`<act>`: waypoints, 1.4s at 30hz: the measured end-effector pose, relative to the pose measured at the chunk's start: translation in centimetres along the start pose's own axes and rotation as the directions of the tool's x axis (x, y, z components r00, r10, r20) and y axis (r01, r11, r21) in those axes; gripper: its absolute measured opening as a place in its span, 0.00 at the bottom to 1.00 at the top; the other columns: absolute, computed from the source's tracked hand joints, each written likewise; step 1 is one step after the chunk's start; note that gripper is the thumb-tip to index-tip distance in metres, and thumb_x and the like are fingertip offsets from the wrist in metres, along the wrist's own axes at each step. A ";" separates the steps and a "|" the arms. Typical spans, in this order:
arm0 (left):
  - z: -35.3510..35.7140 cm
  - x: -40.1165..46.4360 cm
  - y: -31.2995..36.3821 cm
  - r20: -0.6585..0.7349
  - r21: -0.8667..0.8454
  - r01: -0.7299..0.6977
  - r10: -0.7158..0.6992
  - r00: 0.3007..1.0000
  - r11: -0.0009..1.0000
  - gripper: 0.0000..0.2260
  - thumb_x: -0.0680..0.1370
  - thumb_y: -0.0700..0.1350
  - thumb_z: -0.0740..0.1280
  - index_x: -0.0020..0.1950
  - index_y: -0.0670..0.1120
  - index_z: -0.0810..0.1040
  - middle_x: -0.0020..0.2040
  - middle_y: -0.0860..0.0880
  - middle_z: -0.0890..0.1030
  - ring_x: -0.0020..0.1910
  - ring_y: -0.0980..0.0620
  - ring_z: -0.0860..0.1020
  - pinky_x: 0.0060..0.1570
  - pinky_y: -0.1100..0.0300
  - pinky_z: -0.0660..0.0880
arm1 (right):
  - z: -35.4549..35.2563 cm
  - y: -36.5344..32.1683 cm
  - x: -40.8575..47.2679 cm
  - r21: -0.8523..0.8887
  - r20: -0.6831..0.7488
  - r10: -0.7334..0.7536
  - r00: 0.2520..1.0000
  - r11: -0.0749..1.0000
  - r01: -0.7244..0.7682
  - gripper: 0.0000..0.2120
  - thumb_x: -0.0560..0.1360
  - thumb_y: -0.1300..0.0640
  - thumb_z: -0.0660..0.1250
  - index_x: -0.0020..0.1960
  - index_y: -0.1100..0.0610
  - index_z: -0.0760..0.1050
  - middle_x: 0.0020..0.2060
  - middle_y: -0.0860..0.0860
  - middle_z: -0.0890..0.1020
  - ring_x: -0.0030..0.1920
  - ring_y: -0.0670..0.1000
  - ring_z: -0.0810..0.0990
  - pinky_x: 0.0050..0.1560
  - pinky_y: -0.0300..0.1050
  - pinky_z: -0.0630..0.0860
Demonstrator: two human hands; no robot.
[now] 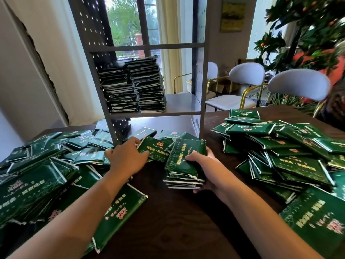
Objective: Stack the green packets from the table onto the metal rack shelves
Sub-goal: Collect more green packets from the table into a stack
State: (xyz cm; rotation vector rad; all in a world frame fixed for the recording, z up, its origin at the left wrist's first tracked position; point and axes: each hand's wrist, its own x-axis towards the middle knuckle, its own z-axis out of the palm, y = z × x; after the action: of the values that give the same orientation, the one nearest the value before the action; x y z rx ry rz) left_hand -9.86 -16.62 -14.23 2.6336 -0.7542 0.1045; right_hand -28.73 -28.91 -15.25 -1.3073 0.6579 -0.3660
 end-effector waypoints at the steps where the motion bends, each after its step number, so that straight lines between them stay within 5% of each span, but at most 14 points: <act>1: -0.2 0.0 -0.1 0.011 -0.144 0.025 -0.023 1.000 0.989 0.19 0.76 0.56 0.71 0.65 0.54 0.74 0.57 0.50 0.83 0.57 0.46 0.79 0.62 0.49 0.66 | 0.0 0.0 0.0 0.000 -0.001 -0.001 1.000 1.000 0.001 0.24 0.75 0.53 0.70 0.68 0.45 0.66 0.48 0.56 0.83 0.39 0.55 0.83 0.29 0.47 0.77; 3: -0.9 -0.1 -0.2 -0.002 -0.386 0.025 -0.028 1.000 0.922 0.16 0.76 0.50 0.74 0.62 0.53 0.77 0.52 0.50 0.84 0.47 0.49 0.81 0.53 0.54 0.75 | 0.0 0.0 0.0 -0.005 0.000 -0.006 1.000 1.000 0.006 0.24 0.75 0.53 0.70 0.68 0.46 0.66 0.48 0.56 0.82 0.38 0.54 0.83 0.29 0.47 0.78; 6: -2.5 -0.7 -0.2 -0.085 -0.531 -0.052 0.007 0.996 0.846 0.08 0.77 0.47 0.73 0.56 0.55 0.80 0.48 0.54 0.84 0.41 0.57 0.81 0.39 0.62 0.74 | -0.1 0.0 0.0 -0.011 -0.005 -0.016 1.000 1.000 0.016 0.25 0.75 0.53 0.70 0.68 0.45 0.65 0.50 0.56 0.82 0.42 0.55 0.83 0.30 0.47 0.78; 11: -5.5 -1.3 -0.4 -0.127 -0.651 -0.084 0.000 0.992 0.755 0.04 0.79 0.48 0.71 0.47 0.58 0.81 0.46 0.53 0.83 0.45 0.48 0.84 0.53 0.45 0.81 | 0.0 0.0 0.0 -0.025 -0.005 -0.035 0.999 0.999 0.035 0.24 0.75 0.53 0.70 0.67 0.44 0.65 0.52 0.58 0.83 0.41 0.56 0.83 0.29 0.47 0.78; 15: -7.2 -1.5 -0.1 -0.003 -0.761 0.026 -0.044 0.999 0.648 0.05 0.81 0.40 0.67 0.54 0.47 0.80 0.45 0.47 0.84 0.36 0.54 0.83 0.35 0.58 0.81 | 0.1 0.0 -0.1 -0.048 -0.004 -0.066 0.998 0.997 0.066 0.24 0.75 0.55 0.70 0.66 0.44 0.65 0.49 0.56 0.83 0.34 0.52 0.84 0.28 0.47 0.78; 17: -7.4 -1.4 0.1 0.073 -0.791 0.106 -0.078 0.994 0.603 0.06 0.81 0.38 0.66 0.55 0.46 0.80 0.47 0.44 0.84 0.38 0.51 0.81 0.35 0.57 0.79 | 0.1 0.0 -0.1 -0.059 0.001 -0.070 0.998 0.996 0.070 0.25 0.75 0.55 0.70 0.67 0.44 0.65 0.49 0.56 0.83 0.34 0.52 0.84 0.28 0.47 0.78; 22: -7.4 -1.8 1.0 0.320 -0.914 0.337 -0.111 0.941 0.225 0.09 0.81 0.32 0.61 0.53 0.44 0.77 0.45 0.43 0.80 0.27 0.55 0.82 0.22 0.66 0.75 | -0.1 0.1 0.0 -0.070 0.007 -0.065 0.998 0.995 0.065 0.28 0.75 0.55 0.70 0.70 0.43 0.63 0.51 0.56 0.83 0.39 0.54 0.85 0.28 0.46 0.78; 25: -6.8 -2.9 1.1 0.474 -0.878 0.476 -0.045 0.879 0.048 0.11 0.76 0.29 0.64 0.57 0.39 0.75 0.50 0.38 0.78 0.30 0.47 0.84 0.26 0.60 0.80 | 0.0 0.2 0.0 -0.077 0.014 -0.070 0.997 0.995 0.071 0.27 0.75 0.55 0.69 0.70 0.42 0.63 0.51 0.56 0.83 0.39 0.54 0.85 0.28 0.47 0.78; 29: -5.4 -4.6 0.9 0.561 -0.789 0.486 0.118 0.819 0.377 0.27 0.75 0.30 0.66 0.69 0.52 0.72 0.60 0.41 0.80 0.39 0.38 0.85 0.34 0.52 0.83 | 0.0 0.2 0.2 -0.054 0.006 -0.069 0.998 0.996 0.069 0.25 0.76 0.55 0.68 0.69 0.42 0.64 0.51 0.55 0.83 0.39 0.54 0.85 0.27 0.46 0.77; 31: -5.4 -5.1 1.0 0.571 -0.764 0.449 0.163 0.805 0.464 0.24 0.76 0.34 0.67 0.65 0.58 0.74 0.57 0.44 0.82 0.41 0.38 0.85 0.37 0.51 0.83 | 0.0 0.3 0.4 -0.022 0.009 -0.056 0.998 0.998 0.056 0.24 0.76 0.52 0.69 0.69 0.41 0.66 0.50 0.55 0.84 0.39 0.55 0.84 0.27 0.46 0.77; 35: -5.4 -4.3 0.9 0.485 -0.750 0.340 0.123 0.866 0.567 0.07 0.77 0.39 0.70 0.54 0.47 0.81 0.48 0.43 0.85 0.43 0.47 0.83 0.44 0.53 0.80 | -0.2 0.5 0.8 0.022 0.009 -0.030 1.000 0.999 0.030 0.24 0.78 0.47 0.69 0.71 0.40 0.64 0.51 0.54 0.85 0.41 0.55 0.85 0.27 0.46 0.77; 37: -5.3 -4.0 0.8 0.507 -0.746 0.371 0.111 0.855 0.553 0.08 0.76 0.39 0.71 0.55 0.43 0.81 0.51 0.40 0.86 0.47 0.46 0.83 0.52 0.50 0.79 | -0.1 0.6 0.9 0.031 0.011 -0.025 1.000 0.999 0.025 0.25 0.78 0.47 0.68 0.72 0.41 0.64 0.52 0.54 0.85 0.41 0.55 0.85 0.27 0.46 0.77; 39: -5.3 -3.9 0.6 0.531 -0.787 0.446 0.100 0.841 0.427 0.12 0.74 0.39 0.71 0.58 0.40 0.81 0.54 0.38 0.85 0.49 0.45 0.83 0.54 0.51 0.78 | -0.2 0.7 1.0 0.042 0.002 -0.024 1.000 0.999 0.024 0.25 0.77 0.49 0.70 0.71 0.43 0.65 0.49 0.54 0.85 0.40 0.55 0.85 0.29 0.47 0.78; 42: -5.2 -4.2 0.7 0.516 -0.831 0.480 0.065 0.854 0.280 0.07 0.76 0.39 0.70 0.53 0.40 0.80 0.43 0.42 0.86 0.35 0.50 0.83 0.29 0.64 0.78 | -0.4 0.8 0.9 0.070 -0.013 -0.033 0.999 0.997 0.034 0.27 0.74 0.54 0.71 0.70 0.45 0.66 0.47 0.53 0.86 0.41 0.52 0.85 0.36 0.47 0.80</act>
State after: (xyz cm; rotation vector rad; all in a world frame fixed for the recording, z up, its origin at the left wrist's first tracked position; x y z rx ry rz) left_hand -13.58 -13.08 -9.96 1.4789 -0.3336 -0.8548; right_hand -28.33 -29.56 -16.25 -1.2516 0.6284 -0.4210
